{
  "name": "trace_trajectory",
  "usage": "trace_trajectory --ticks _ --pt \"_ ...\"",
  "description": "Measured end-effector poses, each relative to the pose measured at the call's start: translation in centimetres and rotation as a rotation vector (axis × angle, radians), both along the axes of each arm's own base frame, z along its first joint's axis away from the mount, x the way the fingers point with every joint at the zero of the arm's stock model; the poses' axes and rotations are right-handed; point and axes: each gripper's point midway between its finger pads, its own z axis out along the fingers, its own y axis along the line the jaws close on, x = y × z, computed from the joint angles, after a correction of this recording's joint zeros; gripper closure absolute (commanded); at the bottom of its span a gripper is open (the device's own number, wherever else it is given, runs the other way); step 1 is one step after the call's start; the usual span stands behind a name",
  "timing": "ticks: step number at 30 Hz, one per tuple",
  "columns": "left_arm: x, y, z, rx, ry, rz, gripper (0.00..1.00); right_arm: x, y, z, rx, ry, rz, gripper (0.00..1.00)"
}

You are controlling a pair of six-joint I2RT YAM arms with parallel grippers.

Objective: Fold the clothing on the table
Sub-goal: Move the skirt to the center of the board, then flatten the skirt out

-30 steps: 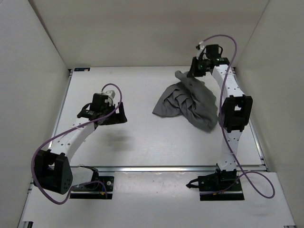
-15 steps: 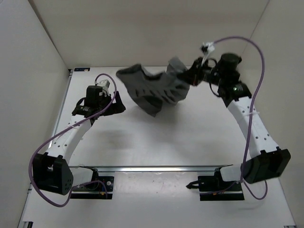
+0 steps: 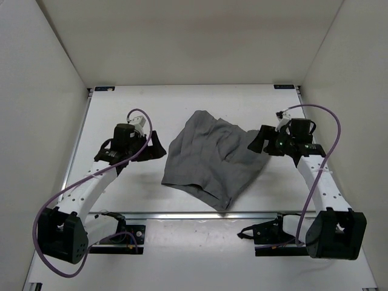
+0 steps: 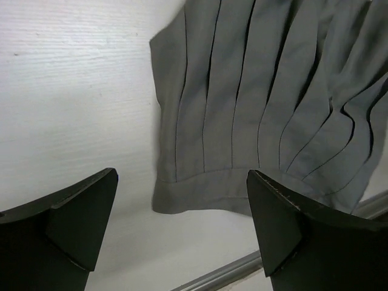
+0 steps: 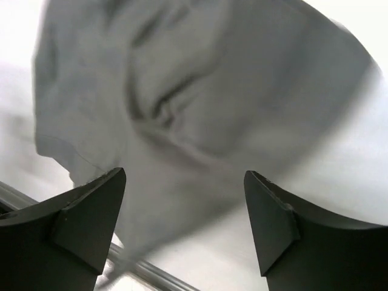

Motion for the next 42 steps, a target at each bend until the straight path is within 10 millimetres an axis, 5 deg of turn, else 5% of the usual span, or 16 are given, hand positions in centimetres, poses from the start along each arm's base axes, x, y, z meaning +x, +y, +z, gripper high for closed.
trace_trajectory --ticks 4,10,15,25,34,42 --pt "-1.1 -1.2 -1.2 -0.008 0.039 -0.051 0.01 0.1 3.0 2.7 -0.006 -0.06 0.072 0.25" --pt "-3.2 -2.2 -3.6 -0.019 0.116 -0.099 0.01 -6.1 9.0 0.5 0.022 0.092 0.217 0.33" --pt "-3.7 -1.9 -5.0 -0.005 0.171 -0.09 0.01 -12.3 8.6 -3.3 0.039 0.298 0.171 0.33" --pt "-4.6 -2.1 -8.2 0.032 0.284 -0.098 0.06 -18.0 8.9 -6.8 0.088 0.496 0.168 0.33" --pt "-6.4 -2.6 -11.0 0.044 0.377 -0.131 0.1 -19.5 9.4 -8.7 0.138 0.587 0.135 0.36" --pt "-6.1 -3.4 -11.4 0.036 0.392 -0.166 0.1 -18.6 10.8 -9.0 0.173 0.588 0.132 0.43"
